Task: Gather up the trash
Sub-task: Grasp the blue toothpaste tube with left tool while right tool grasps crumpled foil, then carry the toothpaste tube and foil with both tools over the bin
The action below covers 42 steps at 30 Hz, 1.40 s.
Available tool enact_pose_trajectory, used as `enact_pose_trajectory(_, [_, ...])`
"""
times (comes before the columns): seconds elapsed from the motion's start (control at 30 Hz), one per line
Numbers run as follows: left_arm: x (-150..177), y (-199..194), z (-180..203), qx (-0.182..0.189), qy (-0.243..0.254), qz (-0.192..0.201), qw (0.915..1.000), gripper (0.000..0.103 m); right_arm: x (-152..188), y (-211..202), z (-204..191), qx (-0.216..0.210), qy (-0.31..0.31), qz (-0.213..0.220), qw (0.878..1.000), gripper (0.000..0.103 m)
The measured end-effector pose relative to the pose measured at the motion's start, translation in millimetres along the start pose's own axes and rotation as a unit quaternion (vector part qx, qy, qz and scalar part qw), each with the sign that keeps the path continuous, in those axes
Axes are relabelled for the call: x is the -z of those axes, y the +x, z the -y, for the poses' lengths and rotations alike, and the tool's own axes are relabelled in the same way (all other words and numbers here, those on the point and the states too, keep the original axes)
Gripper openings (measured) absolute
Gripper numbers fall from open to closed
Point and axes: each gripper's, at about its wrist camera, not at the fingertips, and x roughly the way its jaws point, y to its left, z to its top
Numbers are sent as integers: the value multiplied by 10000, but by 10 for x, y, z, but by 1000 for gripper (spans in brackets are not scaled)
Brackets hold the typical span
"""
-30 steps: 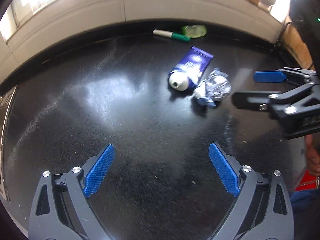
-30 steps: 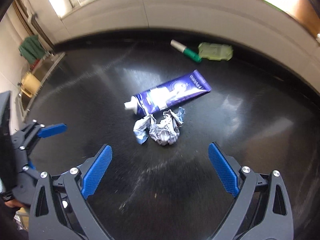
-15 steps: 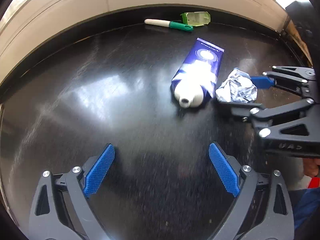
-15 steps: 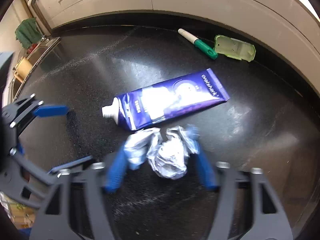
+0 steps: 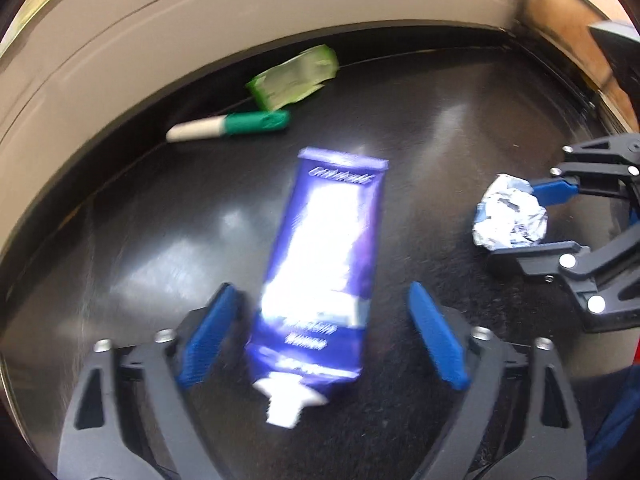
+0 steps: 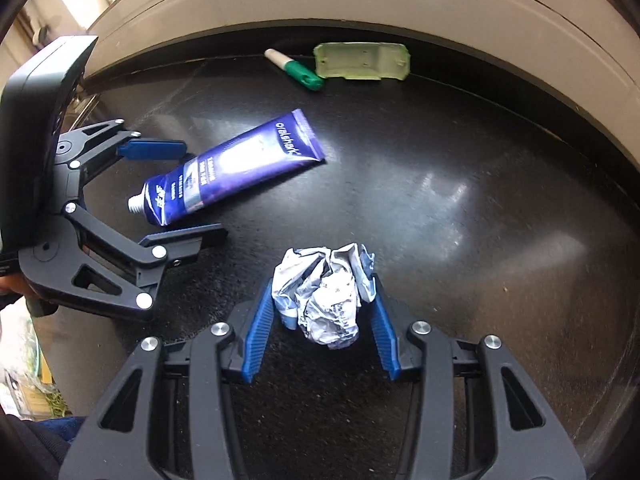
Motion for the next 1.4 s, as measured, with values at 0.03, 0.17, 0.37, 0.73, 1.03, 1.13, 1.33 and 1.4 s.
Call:
enact_pose_trajectory(0.03, [-31,-6,18,-9,20,5,10000,54,-2,-1,0,-11,42,2,10000,46])
enact_pose_trajectory(0.17, [-66,4,105,-11,49,-135,9999,52,24,-17,36,-38,241,10,9997,45])
enact_pose_trajectory(0.37, [92,-240,157,-149,-389,-68,9991,52,32,-195,70,40,363,174,9992,43])
enact_pose_trajectory(0.73, [749,-977,224,-561,-1277,244,9899,52,152,-642,-356,28,0,499,9987,43])
enact_pose_trajectory(1.03, [1500,-1542,1,-1029,-2282,456,9671,52,156,-743,-1234,-361,-894,508,9940,43])
enact_pose_trajectory(1.13, [1892,-1774,-108,-1301,-2693,481,9530,52,140,-706,-1717,-627,-1379,444,9875,43])
enact_pose_trajectory(1.33, [2891,-2282,-282,-1920,-3600,424,9120,52,225,-542,-2915,-1239,-2433,197,9618,43])
enact_pose_trajectory(1.4, [3218,-2417,-311,-2084,-3936,371,8946,52,328,-492,-3343,-1458,-2782,55,9494,43])
